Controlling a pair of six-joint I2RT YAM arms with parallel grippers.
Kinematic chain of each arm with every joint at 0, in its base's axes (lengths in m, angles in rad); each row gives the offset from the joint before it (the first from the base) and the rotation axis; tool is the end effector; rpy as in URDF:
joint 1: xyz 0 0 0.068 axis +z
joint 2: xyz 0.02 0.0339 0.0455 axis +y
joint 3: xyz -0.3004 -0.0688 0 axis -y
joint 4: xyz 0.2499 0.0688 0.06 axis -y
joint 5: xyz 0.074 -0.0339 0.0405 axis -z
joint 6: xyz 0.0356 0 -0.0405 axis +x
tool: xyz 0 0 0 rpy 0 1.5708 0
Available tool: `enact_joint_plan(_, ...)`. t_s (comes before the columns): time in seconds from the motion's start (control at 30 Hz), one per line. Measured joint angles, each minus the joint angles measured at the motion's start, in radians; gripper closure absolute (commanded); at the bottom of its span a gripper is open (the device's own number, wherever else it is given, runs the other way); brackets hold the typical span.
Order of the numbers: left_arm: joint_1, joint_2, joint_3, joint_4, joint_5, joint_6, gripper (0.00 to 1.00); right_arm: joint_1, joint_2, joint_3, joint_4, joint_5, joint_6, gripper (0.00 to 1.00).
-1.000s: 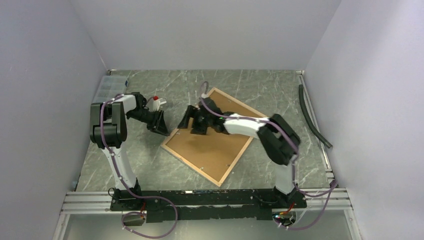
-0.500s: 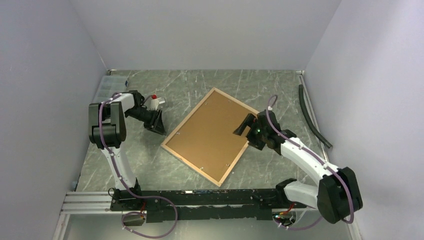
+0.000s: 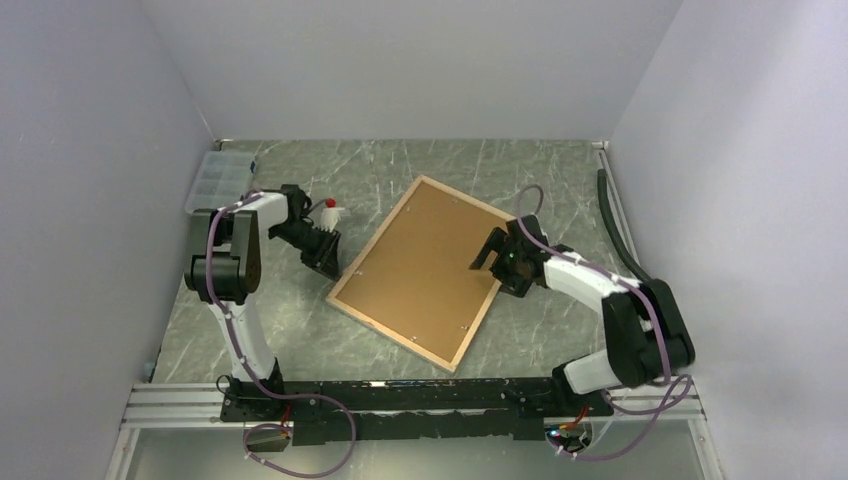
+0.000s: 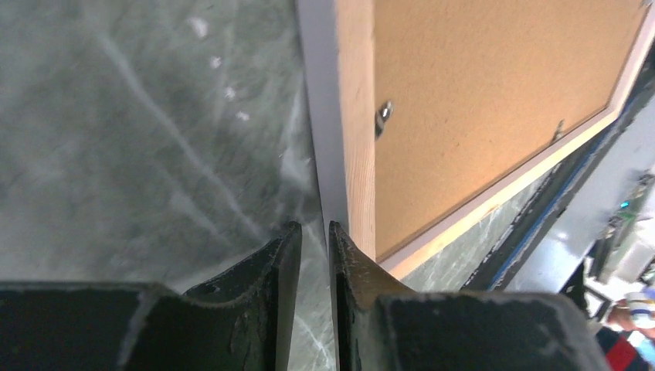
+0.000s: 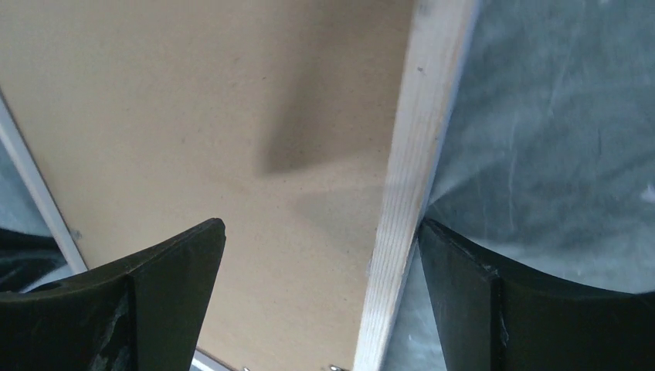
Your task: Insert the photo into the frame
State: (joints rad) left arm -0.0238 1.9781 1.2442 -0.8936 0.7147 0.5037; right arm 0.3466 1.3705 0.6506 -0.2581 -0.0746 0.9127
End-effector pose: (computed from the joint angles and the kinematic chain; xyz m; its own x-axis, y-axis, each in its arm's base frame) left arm 0.3584 -0.0319 0.1658 -0.8834 0.3857 -0.2662 0.4650 0.6506 -0.6004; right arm 0.2332 0.0870 0.1974 -0.7761 0.5585 -0.2928 0.3860 0.7879 0.4798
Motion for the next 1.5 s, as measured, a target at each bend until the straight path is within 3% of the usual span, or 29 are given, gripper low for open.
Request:
enact_joint_plan(0.27,-0.166,-0.02,-0.01,-0.028,-0.087,0.005,0.75,-0.009,0.243,0.237,-0.002,0.035,-0.051,0.0)
enact_joint_plan(0.5,-0.24,-0.026,-0.074,-0.136,-0.072,0.035,0.72,0.009,0.307,0.322,0.006,0.04,-0.068,0.0)
enact_joint_plan(0.63,-0.211,-0.042,-0.061,-0.157,-0.062,0.058,0.67,0.021,0.301,0.345,-0.021,0.05,-0.073,0.0)
enact_joint_plan(0.93,0.09,-0.04,0.188,-0.151,0.101,-0.018,0.55,0.053,0.197,0.404,-0.045,0.077,-0.072,0.04)
enact_joint_plan(1.17,0.059,0.082,0.156,-0.093,0.209,-0.135,0.59,0.15,0.309,0.51,0.051,-0.008,-0.076,0.06)
enact_joint_plan(1.27,0.048,0.127,0.133,-0.082,0.243,-0.159,0.65,0.201,0.4,0.579,0.09,-0.056,-0.082,0.06)
enact_joint_plan(1.5,0.046,0.138,0.097,-0.016,0.256,-0.219,0.72,0.28,0.576,0.714,0.177,-0.163,-0.08,0.11)
